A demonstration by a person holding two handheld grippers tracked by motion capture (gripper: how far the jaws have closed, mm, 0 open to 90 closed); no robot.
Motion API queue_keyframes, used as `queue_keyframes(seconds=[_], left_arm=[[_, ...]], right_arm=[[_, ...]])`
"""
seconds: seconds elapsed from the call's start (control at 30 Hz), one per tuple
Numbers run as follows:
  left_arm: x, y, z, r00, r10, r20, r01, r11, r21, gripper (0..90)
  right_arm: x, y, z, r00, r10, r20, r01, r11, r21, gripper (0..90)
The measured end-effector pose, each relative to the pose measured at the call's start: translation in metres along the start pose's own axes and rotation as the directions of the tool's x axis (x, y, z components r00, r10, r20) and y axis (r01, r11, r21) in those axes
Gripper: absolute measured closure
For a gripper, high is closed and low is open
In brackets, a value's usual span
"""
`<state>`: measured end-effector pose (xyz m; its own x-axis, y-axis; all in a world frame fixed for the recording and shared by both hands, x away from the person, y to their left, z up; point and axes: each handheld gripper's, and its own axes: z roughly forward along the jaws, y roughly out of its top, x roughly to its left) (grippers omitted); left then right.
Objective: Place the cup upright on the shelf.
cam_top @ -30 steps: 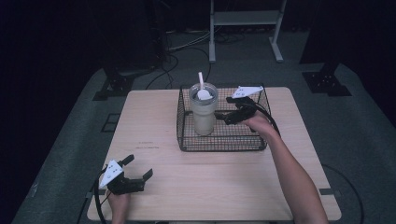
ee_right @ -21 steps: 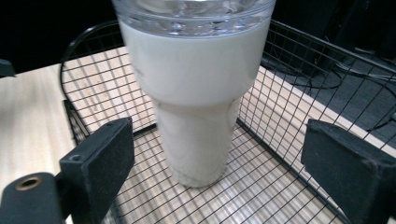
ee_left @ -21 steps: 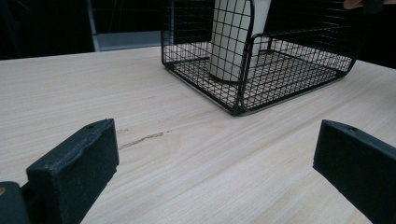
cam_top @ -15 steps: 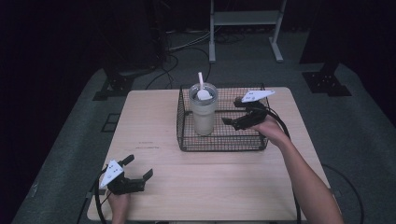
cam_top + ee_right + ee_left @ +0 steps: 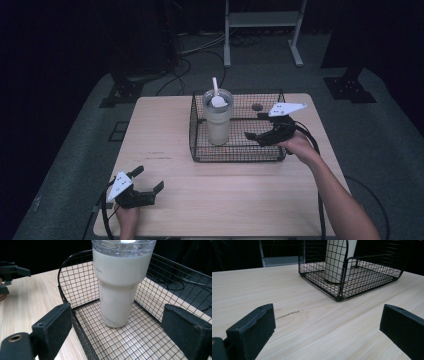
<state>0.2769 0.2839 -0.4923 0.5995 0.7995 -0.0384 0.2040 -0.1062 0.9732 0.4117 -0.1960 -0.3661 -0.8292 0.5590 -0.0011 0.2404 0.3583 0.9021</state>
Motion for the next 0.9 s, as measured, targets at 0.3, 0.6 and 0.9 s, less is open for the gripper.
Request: queue_keyframes(seconds=[0.3, 0.6, 0.9], left_arm=[[0.0, 0.0, 0.0, 1.0, 0.004, -0.001, -0.004, 1.0, 0.001, 0.0], [-0.001, 0.0, 0.0, 1.0, 0.0, -0.002, 0.0, 1.0, 0.0, 0.0], [-0.001, 0.0, 0.0, 1.0, 0.004, -0.004, -0.004, 1.0, 0.003, 0.0]], right_arm=[[0.006, -0.01, -0.012, 1.0, -0.002, -0.004, 0.001, 1.0, -0.003, 9.2], [0.012, -0.023, -0.026, 1.0, 0.001, -0.006, -0.001, 1.0, -0.011, 9.2], [0.019, -0.035, -0.04, 1.0, 0.0, -0.007, 0.0, 1.0, -0.015, 9.2]])
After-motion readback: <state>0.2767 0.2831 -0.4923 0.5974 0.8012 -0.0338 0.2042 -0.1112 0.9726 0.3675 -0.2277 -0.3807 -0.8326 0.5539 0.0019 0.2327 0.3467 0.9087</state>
